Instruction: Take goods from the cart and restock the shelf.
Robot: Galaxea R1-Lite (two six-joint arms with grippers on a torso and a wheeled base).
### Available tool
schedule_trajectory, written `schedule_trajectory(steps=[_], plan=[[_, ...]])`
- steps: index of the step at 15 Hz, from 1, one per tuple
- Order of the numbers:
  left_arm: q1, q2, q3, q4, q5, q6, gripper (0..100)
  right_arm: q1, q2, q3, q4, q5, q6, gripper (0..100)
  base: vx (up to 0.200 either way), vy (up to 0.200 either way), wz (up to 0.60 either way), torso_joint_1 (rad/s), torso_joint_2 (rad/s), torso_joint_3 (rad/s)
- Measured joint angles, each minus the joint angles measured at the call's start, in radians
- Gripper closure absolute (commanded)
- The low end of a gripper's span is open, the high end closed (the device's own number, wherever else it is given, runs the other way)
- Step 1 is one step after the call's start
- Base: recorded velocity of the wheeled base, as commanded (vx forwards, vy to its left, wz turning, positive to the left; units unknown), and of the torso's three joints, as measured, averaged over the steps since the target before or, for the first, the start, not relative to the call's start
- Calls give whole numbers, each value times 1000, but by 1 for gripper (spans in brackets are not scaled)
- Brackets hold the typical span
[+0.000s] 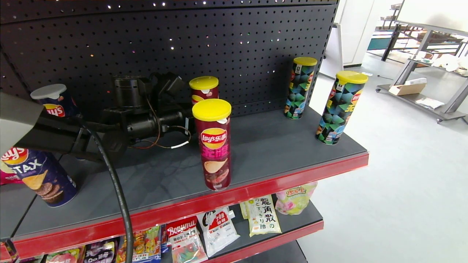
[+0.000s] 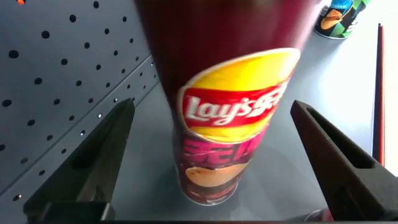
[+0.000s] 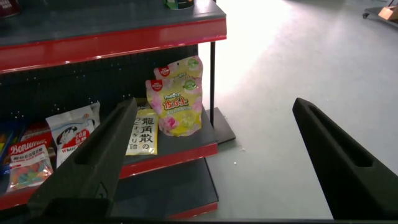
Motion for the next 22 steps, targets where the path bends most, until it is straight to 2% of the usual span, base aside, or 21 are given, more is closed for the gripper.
schedule_trajectory(steps=[4, 6, 9, 11, 14, 16, 19, 22], plan=[[22, -36, 51, 2, 1, 1, 0, 0, 0, 0, 0, 0, 0, 0, 0, 0, 0, 0, 0, 0], [51, -78, 113, 3, 3, 9, 0, 0, 0, 0, 0, 0, 0, 0, 0, 0, 0, 0, 0, 0], [89, -173, 230, 5, 5, 40, 0, 0, 0, 0, 0, 0, 0, 0, 0, 0, 0, 0, 0, 0], [100, -264, 319, 42, 7, 48, 0, 0, 0, 0, 0, 0, 0, 0, 0, 0, 0, 0, 0, 0], [106, -481, 452, 192, 37, 51, 0, 0, 0, 0, 0, 0, 0, 0, 0, 0, 0, 0, 0, 0], [108, -679, 517, 361, 73, 48, 0, 0, 0, 0, 0, 0, 0, 0, 0, 0, 0, 0, 0, 0], [115, -1017, 606, 548, 110, 21, 0, 0, 0, 0, 0, 0, 0, 0, 0, 0, 0, 0, 0, 0], [121, -1347, 732, 635, 144, -15, 0, 0, 0, 0, 0, 0, 0, 0, 0, 0, 0, 0, 0, 0]])
